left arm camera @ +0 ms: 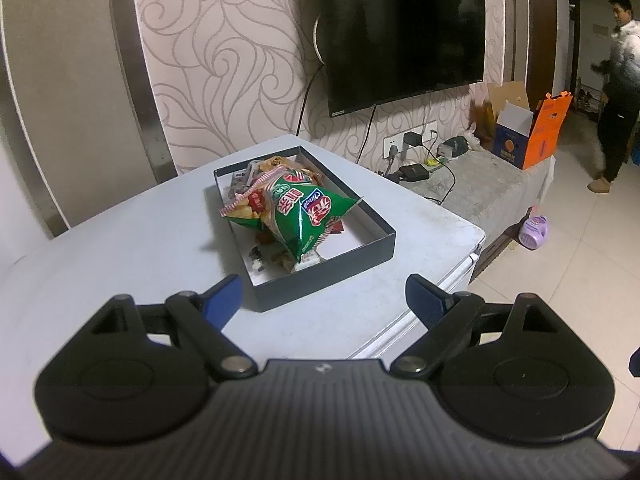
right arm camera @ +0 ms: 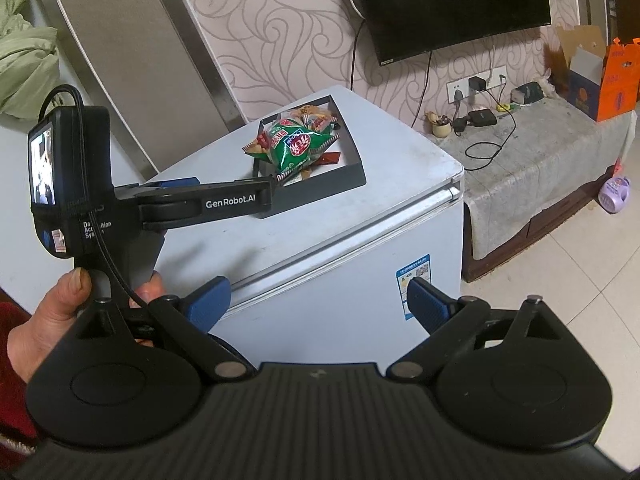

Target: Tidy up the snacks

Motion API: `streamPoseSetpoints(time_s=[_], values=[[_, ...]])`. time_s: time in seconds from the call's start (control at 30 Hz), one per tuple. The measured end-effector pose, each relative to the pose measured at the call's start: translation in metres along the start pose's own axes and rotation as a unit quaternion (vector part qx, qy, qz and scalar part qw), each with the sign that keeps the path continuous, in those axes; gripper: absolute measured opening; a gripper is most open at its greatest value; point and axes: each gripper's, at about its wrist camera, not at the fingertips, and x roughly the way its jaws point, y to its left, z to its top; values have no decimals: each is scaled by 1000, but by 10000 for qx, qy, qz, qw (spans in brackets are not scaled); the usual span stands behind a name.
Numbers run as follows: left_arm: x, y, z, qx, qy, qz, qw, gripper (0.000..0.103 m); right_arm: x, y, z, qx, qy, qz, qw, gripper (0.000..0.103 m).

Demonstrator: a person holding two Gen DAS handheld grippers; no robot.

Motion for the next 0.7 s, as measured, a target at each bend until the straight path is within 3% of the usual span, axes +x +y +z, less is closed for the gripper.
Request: streamPoseSetpoints(time_s=[0.37, 0.7], values=[[6, 0, 3, 38, 29, -46, 10000, 90, 2, 0, 2, -4, 15, 7, 10000, 97], [5, -10, 8, 280, -229, -124, 9993, 88, 3, -3, 2, 63, 10, -69, 10000, 97]])
